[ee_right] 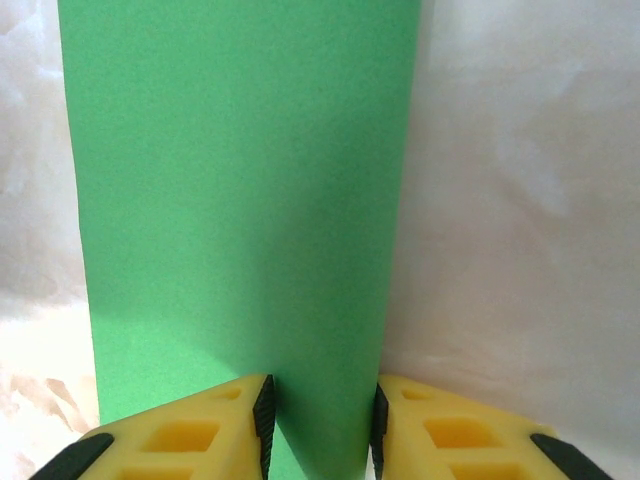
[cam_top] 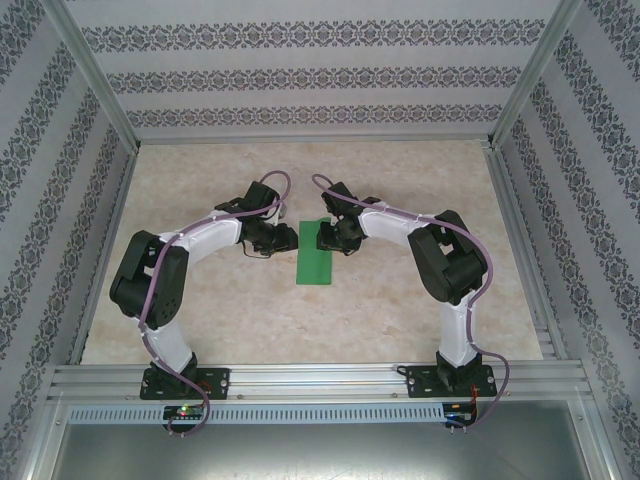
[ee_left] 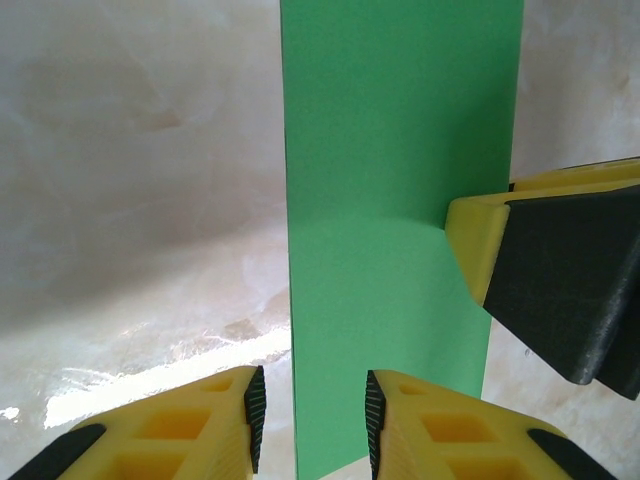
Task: Fold a paper plane with a square sheet of paper (pick it up from the middle)
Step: Hold the square sheet of paper at the center of the table.
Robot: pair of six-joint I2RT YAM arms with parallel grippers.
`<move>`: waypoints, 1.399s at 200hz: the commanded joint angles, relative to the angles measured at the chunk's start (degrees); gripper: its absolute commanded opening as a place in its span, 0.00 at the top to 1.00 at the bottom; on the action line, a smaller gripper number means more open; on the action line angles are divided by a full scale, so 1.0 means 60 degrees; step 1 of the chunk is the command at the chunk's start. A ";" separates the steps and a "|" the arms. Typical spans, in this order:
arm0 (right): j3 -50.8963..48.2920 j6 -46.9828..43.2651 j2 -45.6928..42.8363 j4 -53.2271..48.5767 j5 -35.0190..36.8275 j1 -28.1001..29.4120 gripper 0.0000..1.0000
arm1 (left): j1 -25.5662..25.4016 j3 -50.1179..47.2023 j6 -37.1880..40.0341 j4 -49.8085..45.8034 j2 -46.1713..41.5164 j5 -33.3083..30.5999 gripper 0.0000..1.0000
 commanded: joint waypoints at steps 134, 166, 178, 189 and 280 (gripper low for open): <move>-0.0077 0.0010 0.0183 -0.0112 0.0105 0.0086 0.67 | -0.0410 0.0766 -0.0312 0.0957 0.1494 0.0720 0.70; -0.0090 -0.0002 0.0192 -0.0119 0.0136 0.0093 0.67 | -0.0410 0.0680 -0.0174 0.1033 0.1680 0.0772 0.72; -0.0106 -0.0012 0.0192 -0.0114 0.0127 0.0086 0.67 | -0.0410 0.0644 -0.0089 0.0978 0.1737 0.0713 0.73; -0.0121 -0.0007 0.0204 -0.0116 0.0114 0.0086 0.67 | -0.0410 0.0637 -0.0020 0.0941 0.1799 0.0667 0.73; -0.0077 -0.0021 0.0148 -0.0119 0.0114 0.0071 0.67 | -0.0419 0.0489 0.0706 0.0255 0.2374 -0.0263 0.74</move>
